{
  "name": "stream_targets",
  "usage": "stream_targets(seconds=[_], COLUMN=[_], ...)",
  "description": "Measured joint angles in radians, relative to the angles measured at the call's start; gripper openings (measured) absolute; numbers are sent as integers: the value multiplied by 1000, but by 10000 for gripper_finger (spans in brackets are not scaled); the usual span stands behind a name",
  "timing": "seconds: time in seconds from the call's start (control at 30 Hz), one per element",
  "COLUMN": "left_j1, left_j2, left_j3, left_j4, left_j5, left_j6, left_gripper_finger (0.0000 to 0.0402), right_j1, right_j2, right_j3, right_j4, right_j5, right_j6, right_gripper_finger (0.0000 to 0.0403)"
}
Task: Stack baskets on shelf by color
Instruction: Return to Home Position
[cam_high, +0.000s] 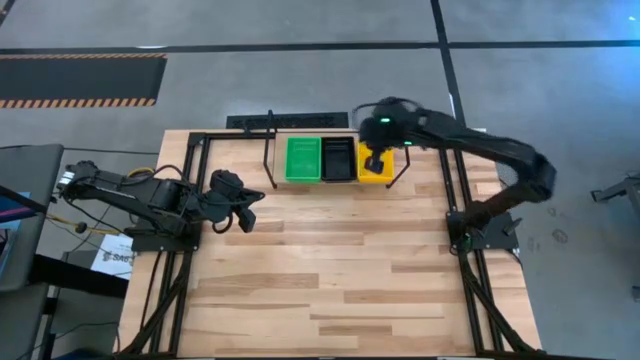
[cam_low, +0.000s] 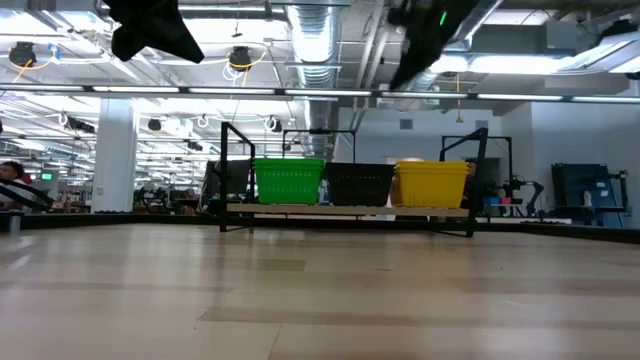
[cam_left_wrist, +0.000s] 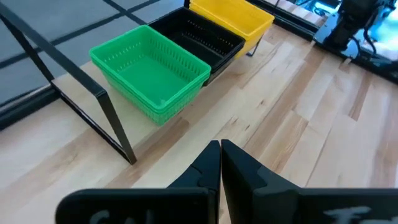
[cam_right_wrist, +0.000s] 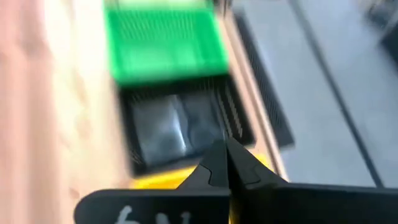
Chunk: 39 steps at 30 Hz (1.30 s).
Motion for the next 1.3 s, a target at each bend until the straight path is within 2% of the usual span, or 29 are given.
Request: stream_targets(seconds=[0.3, 0.47, 0.63, 0.77, 0.97, 1.1, 1.3], left_j1=[-57, -174, -322, -421, -512, -537, -541], left_j2=[-109, -233, -375, -483, -595, -640, -719], left_j3=[0, -9, -109, -255, -484, -601, -743], left_j4=[-21, -112, -69, 74, 369, 535, 654], left_j5=[38, -35, -132, -175, -250, -298, -301], left_j6=[125, 104, 67, 50, 72, 131, 138], left_gripper_finger=[0, 0, 0, 0, 0, 0, 0], right_j1=[167, 338, 537, 644, 724, 761, 815], right_j2=[-460, -694, -904, -1067, -1163, -1146, -1107], right_j3=[24, -44, -248, -492, -859, -985, -1125], right_j4=[-65, -55, 168, 432, 820, 925, 1053], right_j5=[-14, -52, -52, -48, 40, 75, 136], right_j6=[248, 383, 444, 412, 442, 502, 550], right_gripper_finger=[0, 0, 0, 0, 0, 0, 0])
